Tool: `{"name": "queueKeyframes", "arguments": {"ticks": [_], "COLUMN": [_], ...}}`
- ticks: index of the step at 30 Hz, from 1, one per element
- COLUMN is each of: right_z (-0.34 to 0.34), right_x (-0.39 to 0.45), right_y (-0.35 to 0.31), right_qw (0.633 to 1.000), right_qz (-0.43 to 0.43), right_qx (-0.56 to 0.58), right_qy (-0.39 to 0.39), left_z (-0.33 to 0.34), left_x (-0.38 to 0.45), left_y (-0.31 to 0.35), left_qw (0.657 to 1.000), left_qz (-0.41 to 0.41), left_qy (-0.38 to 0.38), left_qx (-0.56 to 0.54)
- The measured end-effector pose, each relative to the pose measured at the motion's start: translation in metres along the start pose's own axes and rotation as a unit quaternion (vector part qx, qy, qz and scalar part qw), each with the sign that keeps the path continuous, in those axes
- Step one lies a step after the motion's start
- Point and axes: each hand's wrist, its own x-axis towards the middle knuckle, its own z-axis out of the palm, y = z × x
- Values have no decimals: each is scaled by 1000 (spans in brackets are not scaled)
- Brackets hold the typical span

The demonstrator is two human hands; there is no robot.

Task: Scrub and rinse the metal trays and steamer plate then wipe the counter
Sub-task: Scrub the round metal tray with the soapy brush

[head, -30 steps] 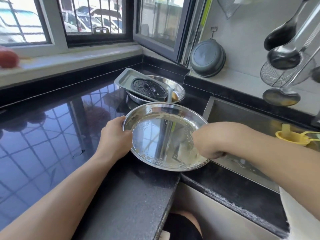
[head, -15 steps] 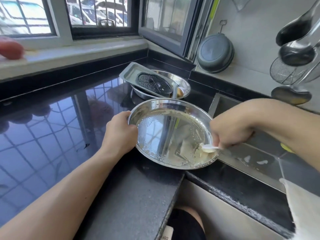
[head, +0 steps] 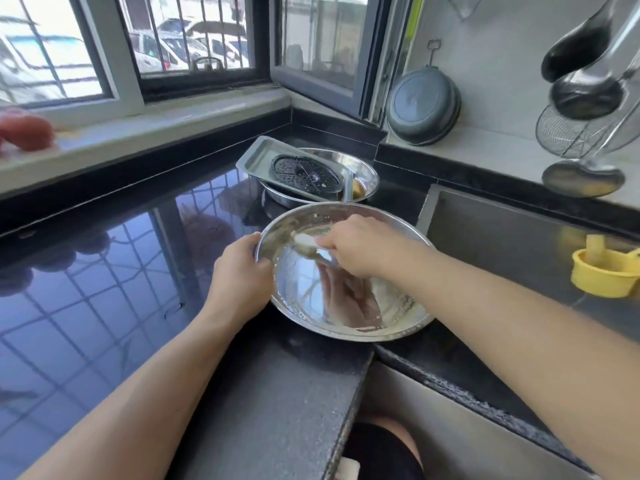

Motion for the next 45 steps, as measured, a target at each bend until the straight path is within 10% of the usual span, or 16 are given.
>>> {"name": "queueKeyframes", "arguments": {"ticks": [8, 23, 37, 45], "right_z": [-4, -5, -42, -3], "right_x": [-10, -57, -52, -21], "right_y": [54, -1, 63, 20], "right_qw": [989, 980, 962, 998], "right_qz": [143, -137, -28, -39], "right_qx": [-40, 51, -47, 44], "right_qy": [11, -134, -267, -21], "left_z": [0, -2, -4, -2], "left_x": [2, -2, -5, -3], "left_y": [-1, 5, 8, 7], "left_qw": [1000, 1000, 1000, 1000], "left_qz": [4, -4, 2, 12], "left_qy": [-1, -8, -7, -1], "left_qx": [-4, -11, -5, -3]}}
